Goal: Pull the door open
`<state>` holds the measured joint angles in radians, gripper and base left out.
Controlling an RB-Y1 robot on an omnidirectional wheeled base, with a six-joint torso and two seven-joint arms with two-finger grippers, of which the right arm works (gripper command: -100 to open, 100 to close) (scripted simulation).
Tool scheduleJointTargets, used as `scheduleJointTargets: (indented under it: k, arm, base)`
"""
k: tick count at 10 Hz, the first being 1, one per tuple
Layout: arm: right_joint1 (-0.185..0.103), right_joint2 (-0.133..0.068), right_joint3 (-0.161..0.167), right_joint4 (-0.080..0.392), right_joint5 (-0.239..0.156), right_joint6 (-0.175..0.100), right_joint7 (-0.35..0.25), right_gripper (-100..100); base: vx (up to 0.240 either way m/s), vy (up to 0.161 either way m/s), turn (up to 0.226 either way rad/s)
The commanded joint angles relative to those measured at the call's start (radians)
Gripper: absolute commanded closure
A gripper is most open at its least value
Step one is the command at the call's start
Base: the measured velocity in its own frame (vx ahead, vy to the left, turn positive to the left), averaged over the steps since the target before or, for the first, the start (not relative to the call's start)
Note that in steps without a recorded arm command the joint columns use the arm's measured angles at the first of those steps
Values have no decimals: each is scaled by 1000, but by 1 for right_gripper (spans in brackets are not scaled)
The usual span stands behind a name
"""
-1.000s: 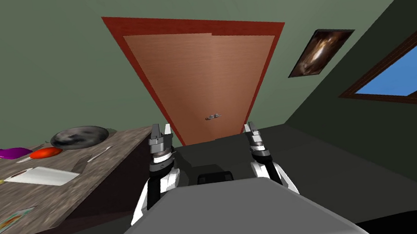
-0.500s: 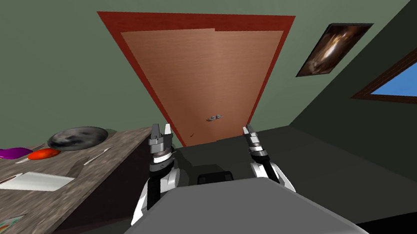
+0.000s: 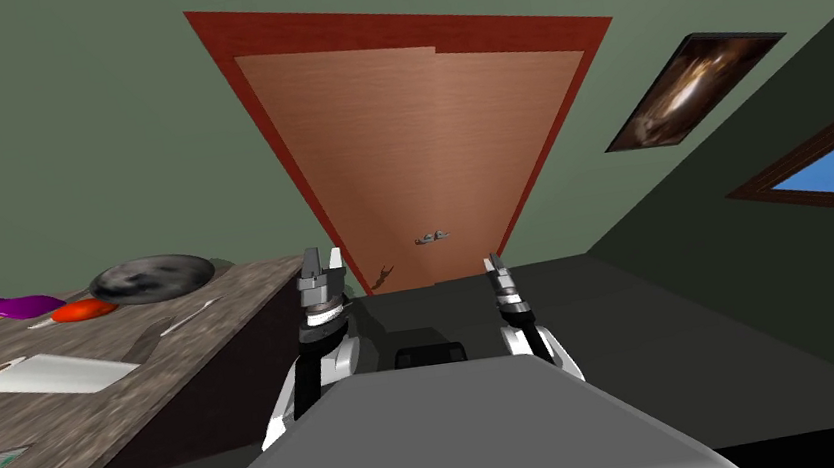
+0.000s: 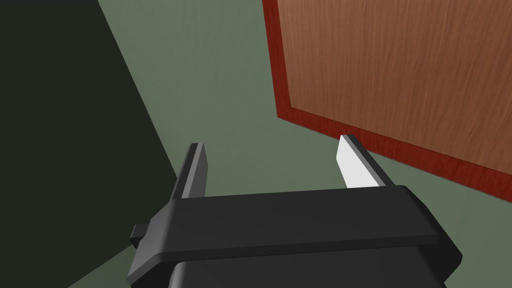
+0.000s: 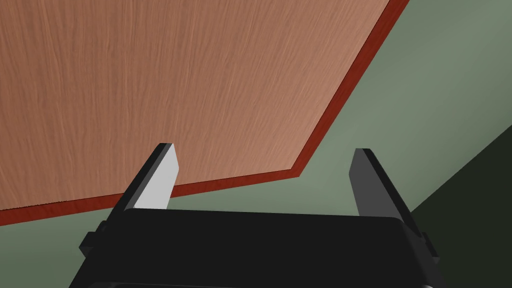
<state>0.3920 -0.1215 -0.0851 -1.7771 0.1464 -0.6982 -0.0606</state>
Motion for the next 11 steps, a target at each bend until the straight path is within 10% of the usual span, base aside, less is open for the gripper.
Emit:
scheduleJointTargets:
  k: [1,11]
  arm:
    - [-12,-5,-5,47,4,-10,-17,-100]
    - [-77,-35,-34,290,20,-57,-102,-100]
  base:
    - [93,21,39]
    - [85,11,32]
